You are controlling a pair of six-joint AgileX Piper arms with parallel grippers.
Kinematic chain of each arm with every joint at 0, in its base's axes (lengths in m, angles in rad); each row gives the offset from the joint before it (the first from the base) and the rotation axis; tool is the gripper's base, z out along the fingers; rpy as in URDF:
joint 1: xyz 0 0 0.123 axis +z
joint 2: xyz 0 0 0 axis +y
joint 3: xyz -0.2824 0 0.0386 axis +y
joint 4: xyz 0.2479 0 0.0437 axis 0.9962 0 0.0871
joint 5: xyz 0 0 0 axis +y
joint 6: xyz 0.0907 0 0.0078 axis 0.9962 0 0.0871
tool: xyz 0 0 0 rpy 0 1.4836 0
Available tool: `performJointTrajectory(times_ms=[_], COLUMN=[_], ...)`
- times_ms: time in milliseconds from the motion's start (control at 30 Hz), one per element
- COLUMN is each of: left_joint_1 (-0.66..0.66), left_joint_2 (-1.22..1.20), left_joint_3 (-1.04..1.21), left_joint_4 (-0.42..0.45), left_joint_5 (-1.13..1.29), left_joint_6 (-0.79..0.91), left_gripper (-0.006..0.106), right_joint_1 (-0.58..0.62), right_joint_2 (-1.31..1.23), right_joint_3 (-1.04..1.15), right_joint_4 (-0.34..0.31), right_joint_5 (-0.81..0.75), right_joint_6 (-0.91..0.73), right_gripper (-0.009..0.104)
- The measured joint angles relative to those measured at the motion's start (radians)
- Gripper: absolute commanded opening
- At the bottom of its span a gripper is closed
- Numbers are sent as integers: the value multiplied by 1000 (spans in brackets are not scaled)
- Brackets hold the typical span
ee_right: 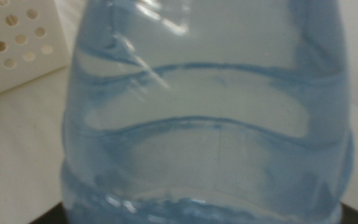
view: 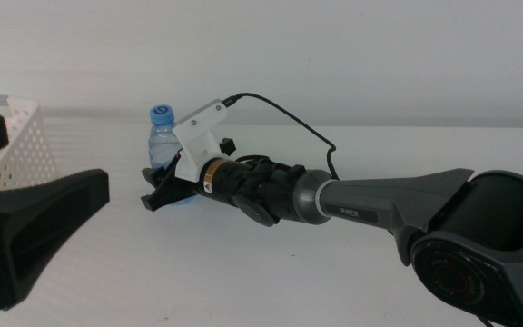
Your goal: Use arms to grab the bottles and put them into the dustbin to the left of the table.
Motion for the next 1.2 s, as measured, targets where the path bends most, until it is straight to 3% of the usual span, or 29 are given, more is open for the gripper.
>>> performJointTrajectory(times_ms=[100,300,733,1200], left_joint_1=[0,0,0,0], left_joint_2=[0,0,0,0], left_joint_3=[0,0,0,0], left_joint_4=[0,0,0,0], left_joint_5=[0,0,0,0], left_joint_6=[0,0,0,0], left_gripper=[94,94,94,94], right_joint_1=[6,16,19,21], right_joint_2=[0,0,0,-45], right_joint_3=[0,0,-1,-1], right_joint_4=[-16,-75,-98,-146], right_joint_5=[0,-4,-43,77], right_joint_6=[7,31,129,233], right_gripper=[52,56,73,77])
